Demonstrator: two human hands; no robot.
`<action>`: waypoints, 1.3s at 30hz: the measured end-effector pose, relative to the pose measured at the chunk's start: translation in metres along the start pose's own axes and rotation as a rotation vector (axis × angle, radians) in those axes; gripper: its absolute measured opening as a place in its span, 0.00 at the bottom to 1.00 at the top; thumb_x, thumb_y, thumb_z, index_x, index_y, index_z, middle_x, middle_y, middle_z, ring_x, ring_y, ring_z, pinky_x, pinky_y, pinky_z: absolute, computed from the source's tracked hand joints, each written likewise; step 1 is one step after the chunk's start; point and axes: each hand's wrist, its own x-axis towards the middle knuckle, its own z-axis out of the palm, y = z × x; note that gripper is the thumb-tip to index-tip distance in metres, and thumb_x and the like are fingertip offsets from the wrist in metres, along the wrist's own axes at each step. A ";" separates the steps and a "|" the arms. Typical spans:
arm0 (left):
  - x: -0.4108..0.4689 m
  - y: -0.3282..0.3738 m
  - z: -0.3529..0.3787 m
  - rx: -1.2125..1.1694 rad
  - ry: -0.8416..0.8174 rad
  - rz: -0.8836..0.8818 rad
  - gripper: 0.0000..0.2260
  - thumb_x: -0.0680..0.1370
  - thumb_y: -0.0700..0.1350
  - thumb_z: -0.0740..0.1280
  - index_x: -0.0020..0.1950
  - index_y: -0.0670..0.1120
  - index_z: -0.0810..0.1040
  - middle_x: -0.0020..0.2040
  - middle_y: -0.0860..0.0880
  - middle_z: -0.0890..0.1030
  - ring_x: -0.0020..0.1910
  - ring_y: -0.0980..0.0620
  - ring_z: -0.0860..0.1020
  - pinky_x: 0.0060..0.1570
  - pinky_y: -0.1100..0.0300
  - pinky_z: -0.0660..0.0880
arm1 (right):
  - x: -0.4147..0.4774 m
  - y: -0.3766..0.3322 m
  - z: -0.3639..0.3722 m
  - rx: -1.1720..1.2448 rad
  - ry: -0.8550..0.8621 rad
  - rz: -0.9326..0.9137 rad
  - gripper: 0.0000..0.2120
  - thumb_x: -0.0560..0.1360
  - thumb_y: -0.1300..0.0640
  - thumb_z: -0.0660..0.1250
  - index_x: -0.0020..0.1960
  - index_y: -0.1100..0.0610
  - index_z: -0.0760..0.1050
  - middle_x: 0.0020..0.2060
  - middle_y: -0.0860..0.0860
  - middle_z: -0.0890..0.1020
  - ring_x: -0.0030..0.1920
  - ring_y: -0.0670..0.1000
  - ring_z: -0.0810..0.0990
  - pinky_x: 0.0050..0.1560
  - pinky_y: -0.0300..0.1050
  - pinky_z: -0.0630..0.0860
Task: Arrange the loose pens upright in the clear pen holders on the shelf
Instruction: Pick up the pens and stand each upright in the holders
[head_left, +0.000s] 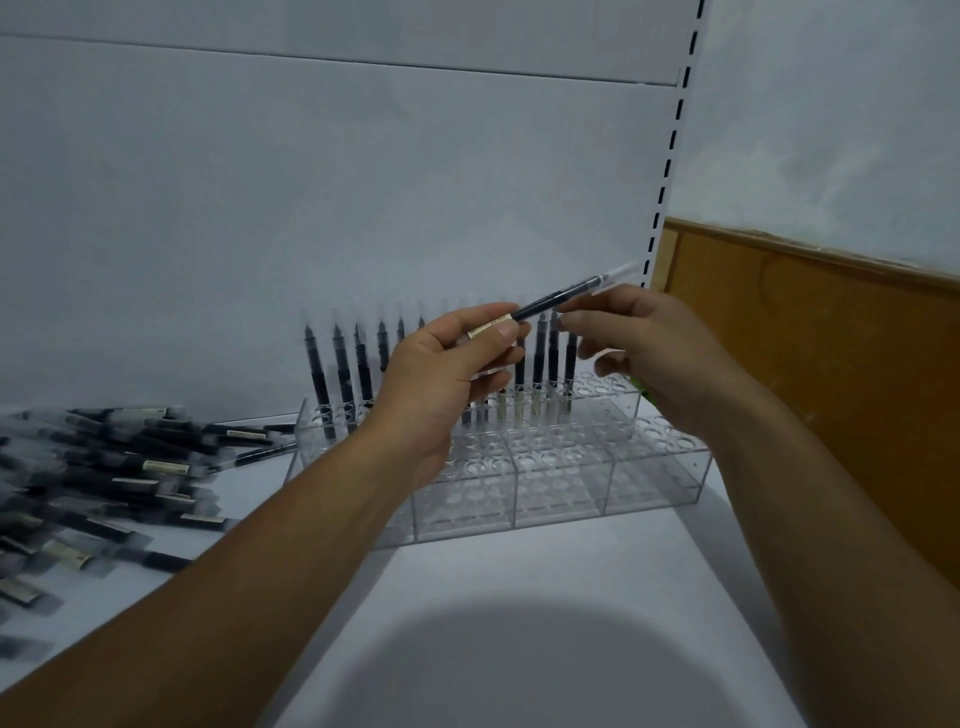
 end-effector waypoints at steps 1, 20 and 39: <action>0.000 0.000 0.000 0.007 0.000 0.001 0.08 0.76 0.41 0.70 0.54 0.47 0.82 0.49 0.49 0.85 0.45 0.57 0.82 0.43 0.66 0.78 | -0.001 0.000 0.003 0.067 -0.034 0.009 0.05 0.75 0.59 0.70 0.50 0.56 0.81 0.42 0.48 0.83 0.39 0.45 0.80 0.36 0.38 0.74; -0.004 0.000 0.007 0.313 -0.085 0.140 0.08 0.79 0.43 0.66 0.57 0.50 0.81 0.49 0.53 0.85 0.49 0.58 0.82 0.50 0.65 0.78 | 0.014 0.014 -0.014 -0.116 0.444 -0.230 0.04 0.79 0.55 0.66 0.46 0.54 0.77 0.40 0.50 0.83 0.33 0.42 0.78 0.34 0.36 0.76; -0.057 0.005 -0.055 1.609 -0.251 0.117 0.35 0.71 0.71 0.41 0.77 0.62 0.49 0.78 0.61 0.47 0.76 0.61 0.49 0.66 0.65 0.45 | 0.023 0.039 -0.015 -0.812 0.222 -0.115 0.12 0.79 0.46 0.65 0.55 0.52 0.80 0.46 0.50 0.83 0.45 0.51 0.80 0.42 0.45 0.75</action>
